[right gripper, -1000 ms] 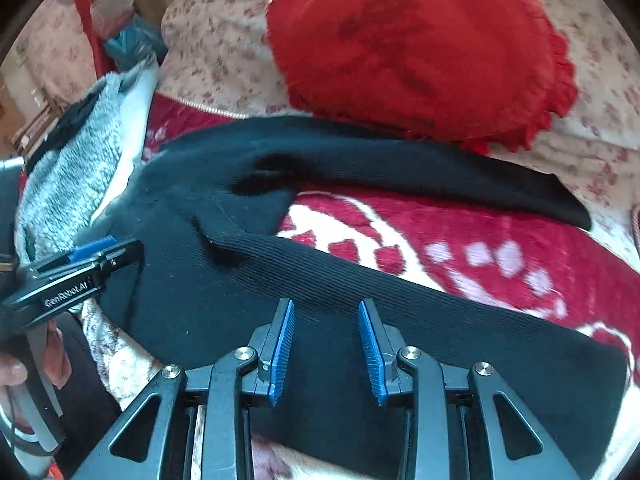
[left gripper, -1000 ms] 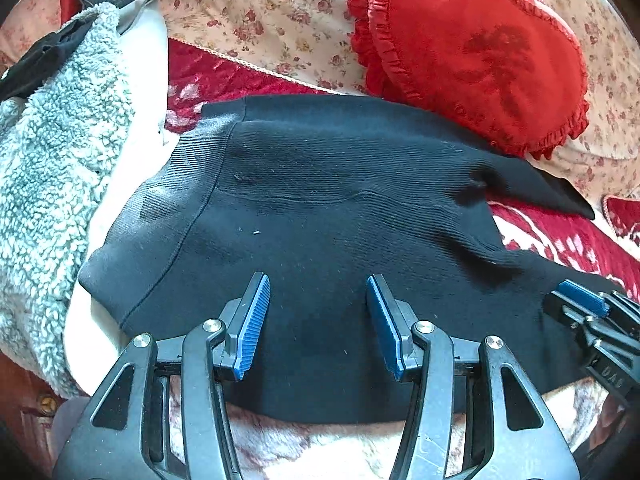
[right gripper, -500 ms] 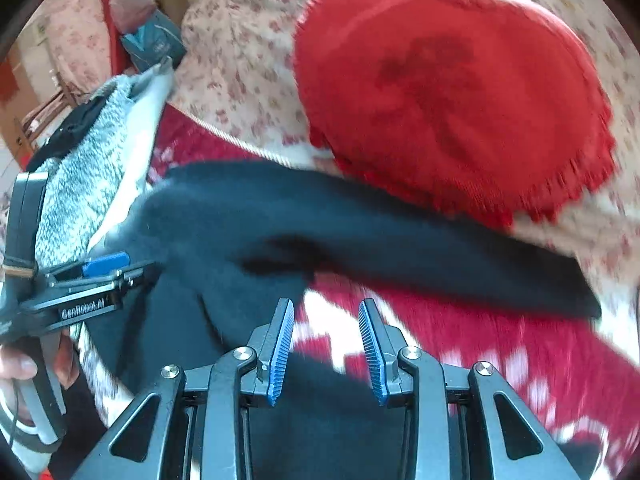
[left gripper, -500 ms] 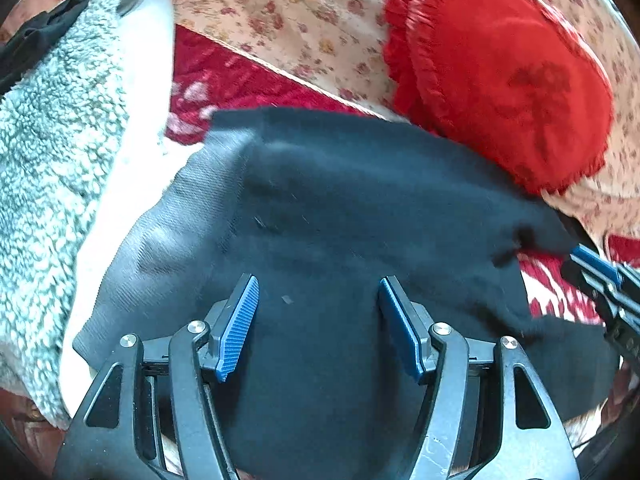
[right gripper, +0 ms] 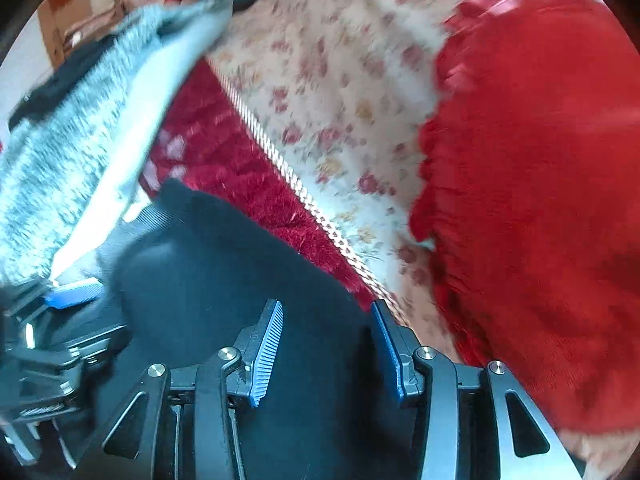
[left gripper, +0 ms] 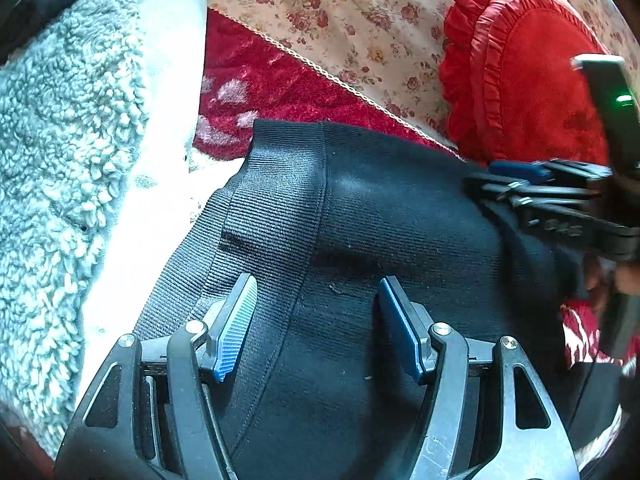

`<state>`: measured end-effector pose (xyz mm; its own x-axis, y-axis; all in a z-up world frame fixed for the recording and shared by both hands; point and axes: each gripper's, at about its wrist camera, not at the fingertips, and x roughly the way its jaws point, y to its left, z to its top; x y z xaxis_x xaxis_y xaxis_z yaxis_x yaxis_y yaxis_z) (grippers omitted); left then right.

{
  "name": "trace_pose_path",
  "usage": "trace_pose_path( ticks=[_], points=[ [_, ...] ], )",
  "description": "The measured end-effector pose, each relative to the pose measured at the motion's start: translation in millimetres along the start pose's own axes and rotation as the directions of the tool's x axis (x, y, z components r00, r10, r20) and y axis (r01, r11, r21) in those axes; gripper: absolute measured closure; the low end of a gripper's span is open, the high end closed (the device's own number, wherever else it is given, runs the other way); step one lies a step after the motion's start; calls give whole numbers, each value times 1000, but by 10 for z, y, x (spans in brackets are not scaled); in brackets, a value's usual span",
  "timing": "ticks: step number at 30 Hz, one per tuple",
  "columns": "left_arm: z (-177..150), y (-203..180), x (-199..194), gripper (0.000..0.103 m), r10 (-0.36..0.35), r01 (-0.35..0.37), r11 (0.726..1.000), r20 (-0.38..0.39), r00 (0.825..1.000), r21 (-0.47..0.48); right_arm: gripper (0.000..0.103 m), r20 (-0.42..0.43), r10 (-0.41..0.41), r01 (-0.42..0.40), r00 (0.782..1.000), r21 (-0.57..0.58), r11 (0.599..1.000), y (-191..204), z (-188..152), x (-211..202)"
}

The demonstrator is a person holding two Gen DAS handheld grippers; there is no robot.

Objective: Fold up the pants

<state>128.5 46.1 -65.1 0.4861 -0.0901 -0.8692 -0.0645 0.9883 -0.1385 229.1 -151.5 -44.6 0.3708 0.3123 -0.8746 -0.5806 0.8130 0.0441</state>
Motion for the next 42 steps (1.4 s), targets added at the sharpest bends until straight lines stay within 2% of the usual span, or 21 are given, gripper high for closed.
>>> trace_pose_path(
  ticks=[2,3,6,9,12,16,19,22,25,28,30,32,33,36,40,42],
  points=[
    [11,20,8,39,-5,5,1000,0,1000,-7,60,-45,41,-42,998,-23,999,-8,17,184],
    [15,26,10,39,-6,6,1000,0,1000,-10,63,-34,43,-44,998,-32,999,-9,13,192],
    [18,53,-1,39,-15,15,1000,0,1000,-22,91,6,25,-24,1000,-35,999,7,-27,125],
    [11,134,-66,39,-14,15,999,11,1000,-49,95,49,24,-24,998,-15,1000,55,-97,-75],
    [-24,264,-193,39,36,-32,995,42,998,-92,95,100,20,-19,995,-8,1000,190,-177,-390],
    [-71,544,-420,40,27,-15,981,62,998,-192,95,170,-4,9,985,-30,1000,470,-414,-881],
    [-136,727,-707,39,61,-36,974,108,992,-222,95,230,15,-12,973,-15,1000,742,-696,-1309],
    [-294,989,-985,39,92,-48,961,150,984,-271,95,274,48,-51,961,7,999,1007,-962,-1552],
    [-434,1153,-1110,39,125,-75,953,153,980,-293,95,268,83,-95,960,34,995,1349,-1281,-1567],
    [-551,1261,-1178,39,132,-79,943,146,981,-322,95,181,85,-101,980,81,992,1652,-1589,-1170],
    [-542,1188,-1189,39,124,-72,945,146,982,-319,95,144,63,-78,988,105,991,1728,-1689,-923],
    [-559,1082,-1255,39,123,-73,955,162,979,-288,94,170,39,-59,985,115,992,1749,-1722,-890],
    [-566,993,-1276,39,120,-73,963,169,978,-261,92,175,45,-68,984,127,990,1733,-1703,-942],
    [-542,734,-1244,39,91,-56,978,171,981,-199,77,169,87,-111,982,135,985,1636,-1637,-1112],
    [-548,372,-1092,39,41,-26,993,134,990,-117,73,201,26,-64,979,187,980,1371,-1650,-1430],
    [-559,167,-1026,39,14,-5,997,121,993,-76,70,203,-4,-49,979,255,966,1109,-1644,-1535]
  ],
)
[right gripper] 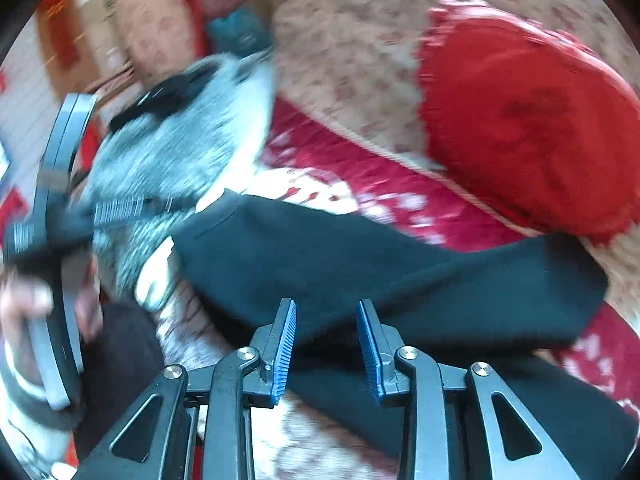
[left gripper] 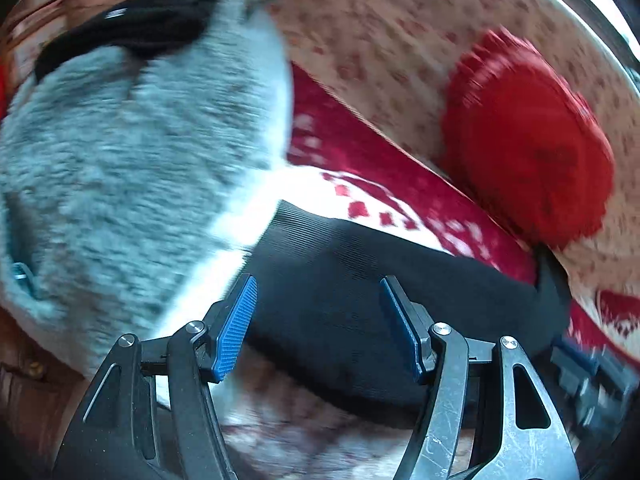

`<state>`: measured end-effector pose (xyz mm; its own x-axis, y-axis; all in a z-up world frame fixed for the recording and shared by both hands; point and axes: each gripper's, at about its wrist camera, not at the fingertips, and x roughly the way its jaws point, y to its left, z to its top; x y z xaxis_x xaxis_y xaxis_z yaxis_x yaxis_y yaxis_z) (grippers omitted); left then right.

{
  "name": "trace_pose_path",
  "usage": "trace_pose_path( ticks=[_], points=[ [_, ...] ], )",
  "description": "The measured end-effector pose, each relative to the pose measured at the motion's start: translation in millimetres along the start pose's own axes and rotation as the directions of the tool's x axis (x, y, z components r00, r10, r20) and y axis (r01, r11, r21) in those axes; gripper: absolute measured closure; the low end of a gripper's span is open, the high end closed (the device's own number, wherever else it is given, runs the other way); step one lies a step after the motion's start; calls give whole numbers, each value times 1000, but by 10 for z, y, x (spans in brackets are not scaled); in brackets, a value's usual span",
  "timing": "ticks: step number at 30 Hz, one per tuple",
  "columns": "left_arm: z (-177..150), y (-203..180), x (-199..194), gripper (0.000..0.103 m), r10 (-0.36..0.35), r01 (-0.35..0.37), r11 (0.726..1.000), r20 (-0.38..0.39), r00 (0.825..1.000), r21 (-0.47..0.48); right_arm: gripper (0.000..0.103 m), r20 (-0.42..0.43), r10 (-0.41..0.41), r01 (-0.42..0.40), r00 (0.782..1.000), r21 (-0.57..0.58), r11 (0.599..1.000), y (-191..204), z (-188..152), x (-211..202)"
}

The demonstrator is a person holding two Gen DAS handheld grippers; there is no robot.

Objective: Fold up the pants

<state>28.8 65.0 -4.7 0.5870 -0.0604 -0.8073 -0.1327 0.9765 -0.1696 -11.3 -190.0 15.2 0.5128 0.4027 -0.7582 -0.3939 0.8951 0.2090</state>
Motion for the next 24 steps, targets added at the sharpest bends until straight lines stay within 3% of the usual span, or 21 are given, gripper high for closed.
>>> trace_pose_path(
  ticks=[6,8,14,19,24],
  points=[
    [-118,-562,136,39,-107,115,987,-74,991,114,66,-89,-148,159,985,132,978,-752,329,163],
    [-162,-724,198,39,-147,163,976,-115,982,142,66,-108,-146,160,983,134,978,-911,428,234],
    [-253,-1085,323,39,-171,203,957,-164,972,208,65,-166,-119,153,979,209,966,-1288,550,434],
    [-347,-1358,395,39,-138,186,931,-168,976,315,65,-156,-95,139,983,297,945,-1416,560,468],
    [-412,-1560,548,39,-149,218,903,-205,967,371,65,-165,-101,145,981,282,948,-1466,544,429]
  ],
)
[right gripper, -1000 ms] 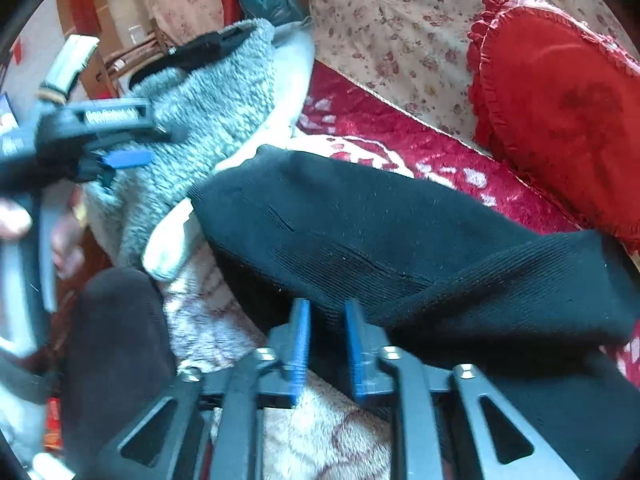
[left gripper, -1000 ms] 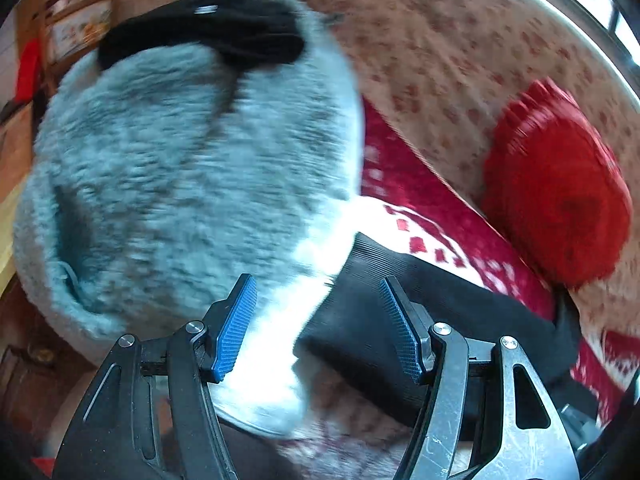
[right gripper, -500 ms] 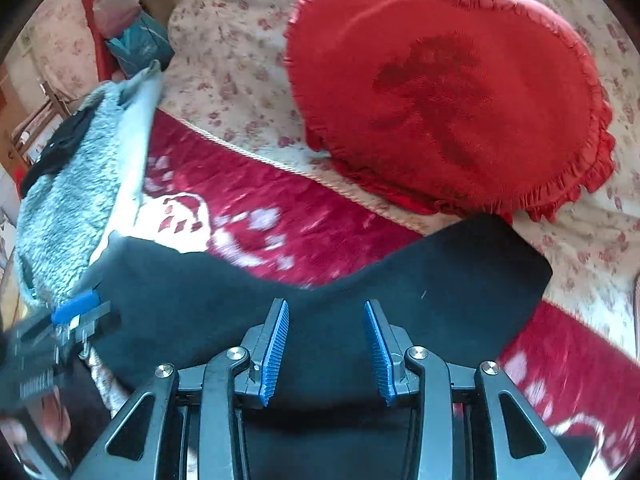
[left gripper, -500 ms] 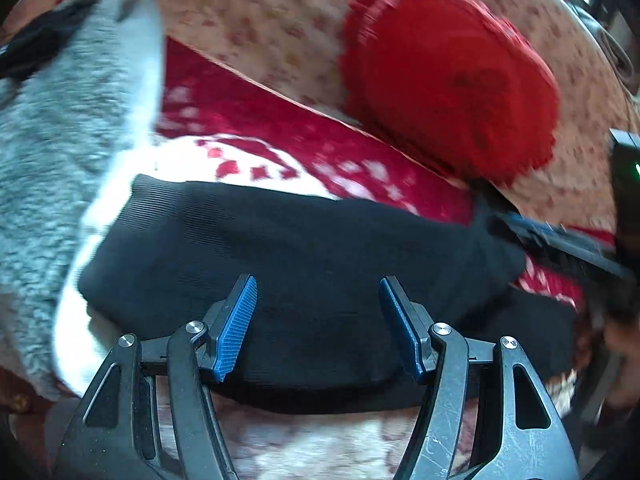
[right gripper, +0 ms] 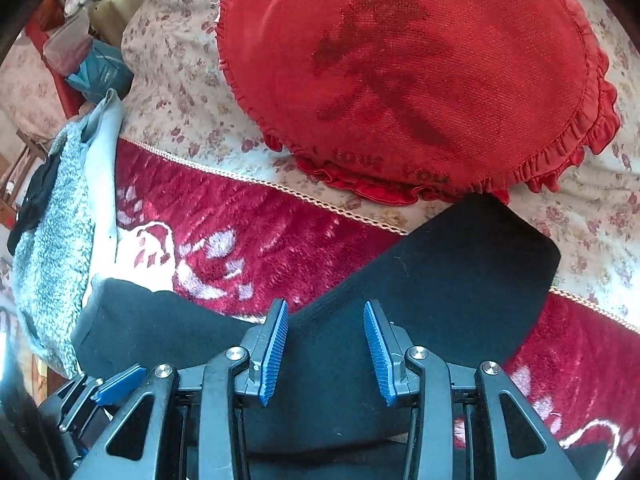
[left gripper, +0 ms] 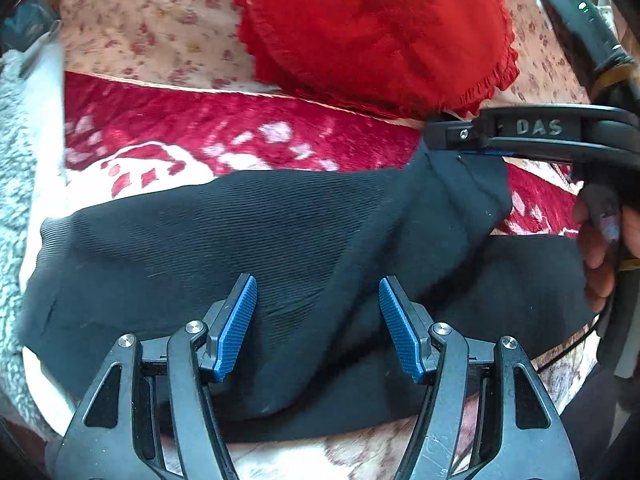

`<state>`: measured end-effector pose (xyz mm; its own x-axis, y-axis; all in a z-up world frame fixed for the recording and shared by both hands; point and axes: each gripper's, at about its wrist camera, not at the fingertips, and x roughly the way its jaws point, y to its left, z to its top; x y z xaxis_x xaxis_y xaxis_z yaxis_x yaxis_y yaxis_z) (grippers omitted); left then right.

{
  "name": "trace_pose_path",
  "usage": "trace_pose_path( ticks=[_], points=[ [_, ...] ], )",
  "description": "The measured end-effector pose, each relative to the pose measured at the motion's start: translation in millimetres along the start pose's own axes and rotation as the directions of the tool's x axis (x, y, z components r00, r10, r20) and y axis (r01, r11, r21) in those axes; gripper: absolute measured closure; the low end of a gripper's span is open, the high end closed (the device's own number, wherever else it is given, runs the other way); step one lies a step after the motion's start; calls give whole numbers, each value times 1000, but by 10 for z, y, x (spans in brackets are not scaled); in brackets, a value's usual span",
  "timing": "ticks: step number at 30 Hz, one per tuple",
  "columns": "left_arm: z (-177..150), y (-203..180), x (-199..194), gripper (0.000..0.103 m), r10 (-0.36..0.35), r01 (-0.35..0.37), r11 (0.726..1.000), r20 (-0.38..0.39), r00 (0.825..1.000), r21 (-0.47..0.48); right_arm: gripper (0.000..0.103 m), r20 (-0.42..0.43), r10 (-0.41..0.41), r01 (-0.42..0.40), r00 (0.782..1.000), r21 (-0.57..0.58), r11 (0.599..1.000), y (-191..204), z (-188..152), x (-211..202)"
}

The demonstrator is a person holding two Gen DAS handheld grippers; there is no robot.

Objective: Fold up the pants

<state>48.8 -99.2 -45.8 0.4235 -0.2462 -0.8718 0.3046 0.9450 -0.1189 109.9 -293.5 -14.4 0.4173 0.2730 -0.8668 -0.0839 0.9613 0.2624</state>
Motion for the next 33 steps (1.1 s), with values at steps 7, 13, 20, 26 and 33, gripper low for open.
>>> trace_pose_path(
  ticks=[7,13,20,26,33],
  points=[
    [-10,-121,-21,94,-123,122,991,9,992,45,64,32,-45,43,998,65,997,-188,90,-188],
    [-265,-353,-150,95,-153,145,975,39,987,170,62,19,-73,71,997,97,993,-275,151,-253],
    [-333,-286,-209,97,-186,173,970,65,980,172,59,-7,-66,66,998,109,992,-239,145,-156],
    [-346,-307,-168,97,-175,163,971,60,983,177,57,-147,-194,202,970,39,979,-152,348,375],
    [-327,-264,-158,97,-198,189,969,46,979,157,95,-98,-259,260,961,-2,966,-235,328,532]
  ],
)
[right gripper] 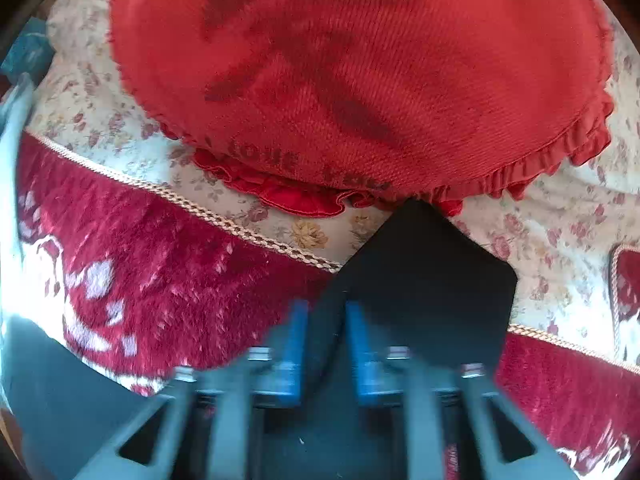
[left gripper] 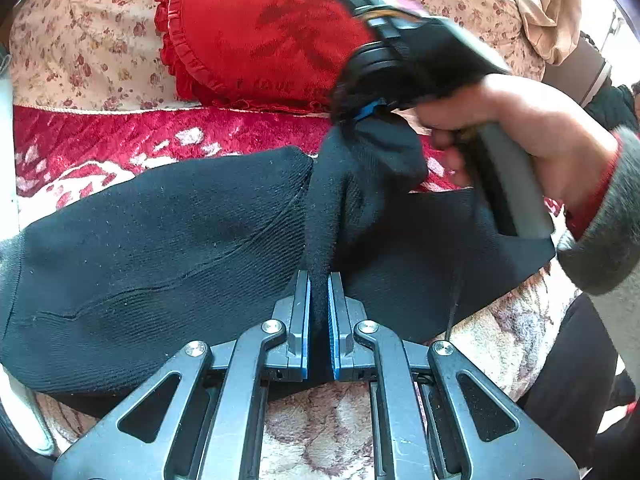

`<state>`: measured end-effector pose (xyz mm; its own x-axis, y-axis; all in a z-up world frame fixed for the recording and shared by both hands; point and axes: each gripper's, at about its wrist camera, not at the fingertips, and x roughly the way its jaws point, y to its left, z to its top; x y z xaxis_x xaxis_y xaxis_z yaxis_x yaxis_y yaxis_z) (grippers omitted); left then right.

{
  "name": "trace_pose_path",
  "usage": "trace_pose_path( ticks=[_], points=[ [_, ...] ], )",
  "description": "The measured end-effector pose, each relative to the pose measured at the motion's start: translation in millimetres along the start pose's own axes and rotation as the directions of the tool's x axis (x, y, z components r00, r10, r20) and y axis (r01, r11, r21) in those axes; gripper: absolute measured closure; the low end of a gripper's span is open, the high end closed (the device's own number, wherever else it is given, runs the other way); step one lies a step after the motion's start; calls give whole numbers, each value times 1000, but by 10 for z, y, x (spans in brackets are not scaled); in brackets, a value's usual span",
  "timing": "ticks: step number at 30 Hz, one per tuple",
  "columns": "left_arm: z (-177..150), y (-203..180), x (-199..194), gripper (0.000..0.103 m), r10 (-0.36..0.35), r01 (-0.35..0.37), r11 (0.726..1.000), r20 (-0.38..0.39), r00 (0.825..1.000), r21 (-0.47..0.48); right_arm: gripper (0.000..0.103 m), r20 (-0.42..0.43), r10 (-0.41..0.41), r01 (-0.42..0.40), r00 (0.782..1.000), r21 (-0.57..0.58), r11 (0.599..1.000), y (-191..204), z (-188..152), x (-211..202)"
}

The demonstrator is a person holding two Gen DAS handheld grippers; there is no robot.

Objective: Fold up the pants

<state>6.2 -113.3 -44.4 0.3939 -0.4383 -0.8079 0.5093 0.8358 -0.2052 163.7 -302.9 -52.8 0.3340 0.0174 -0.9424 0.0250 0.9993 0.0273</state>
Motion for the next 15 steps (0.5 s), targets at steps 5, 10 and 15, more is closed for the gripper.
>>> trace_pose_path(
  ticks=[5,10,15],
  points=[
    [-46,1,-90,97,-16,16,1000,-4,1000,11,99,88,50,-49,995,-9,999,-291,-315,-509],
    [-152,-41,-135,97,-12,12,1000,-20,1000,28,99,116,57,-51,992,-50,997,-603,-876,-1071],
    [-240,-43,-141,96,-15,16,1000,-46,999,22,98,-23,86,-87,996,-50,995,-814,-1577,-978]
  ],
)
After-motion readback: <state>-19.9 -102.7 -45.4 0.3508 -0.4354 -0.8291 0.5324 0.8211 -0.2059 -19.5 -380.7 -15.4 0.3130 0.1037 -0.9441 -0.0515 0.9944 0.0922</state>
